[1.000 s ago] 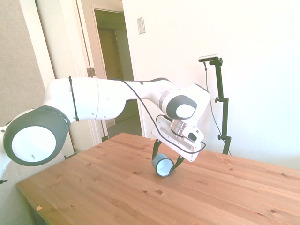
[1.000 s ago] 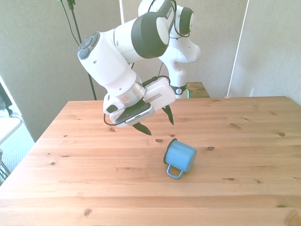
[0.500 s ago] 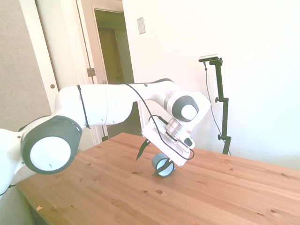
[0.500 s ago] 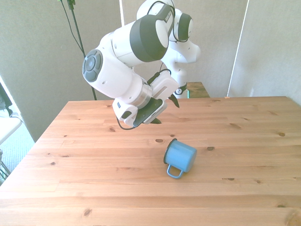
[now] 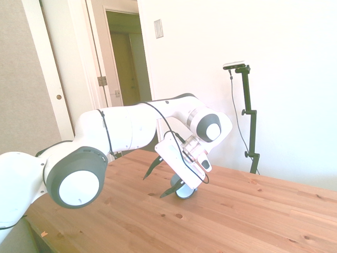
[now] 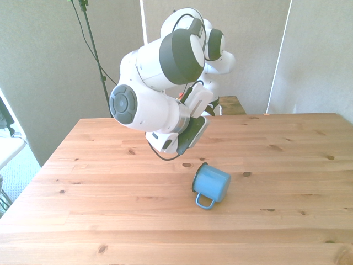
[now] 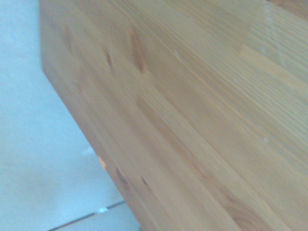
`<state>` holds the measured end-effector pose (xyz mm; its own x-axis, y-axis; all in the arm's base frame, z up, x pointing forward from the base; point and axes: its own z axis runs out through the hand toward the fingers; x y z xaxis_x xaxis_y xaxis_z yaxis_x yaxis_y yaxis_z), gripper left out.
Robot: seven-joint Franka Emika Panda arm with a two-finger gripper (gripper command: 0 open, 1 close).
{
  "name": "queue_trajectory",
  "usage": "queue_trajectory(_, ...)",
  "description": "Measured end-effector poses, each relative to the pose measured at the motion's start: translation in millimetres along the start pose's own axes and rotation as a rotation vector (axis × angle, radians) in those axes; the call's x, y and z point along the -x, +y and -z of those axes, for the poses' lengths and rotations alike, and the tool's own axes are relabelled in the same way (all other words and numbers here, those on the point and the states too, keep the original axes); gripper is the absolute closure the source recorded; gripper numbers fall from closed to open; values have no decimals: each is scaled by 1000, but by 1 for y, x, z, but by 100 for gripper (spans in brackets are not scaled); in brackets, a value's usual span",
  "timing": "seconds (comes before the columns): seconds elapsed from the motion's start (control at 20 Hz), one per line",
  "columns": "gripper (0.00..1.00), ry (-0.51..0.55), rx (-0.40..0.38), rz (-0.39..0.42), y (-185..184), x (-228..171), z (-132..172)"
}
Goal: Flip the mug upright
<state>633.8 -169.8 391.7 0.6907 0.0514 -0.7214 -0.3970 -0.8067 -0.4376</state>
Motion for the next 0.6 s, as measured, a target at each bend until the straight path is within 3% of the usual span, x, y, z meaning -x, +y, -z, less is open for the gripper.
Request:
queue_trajectory(0.25,0,34,-172,20,-2,13,23)
queue_trajectory(0.45,0,171,-300,1,0,-1,48)
queue_trajectory(0.6,0,227,-351,-3,1,-5,57)
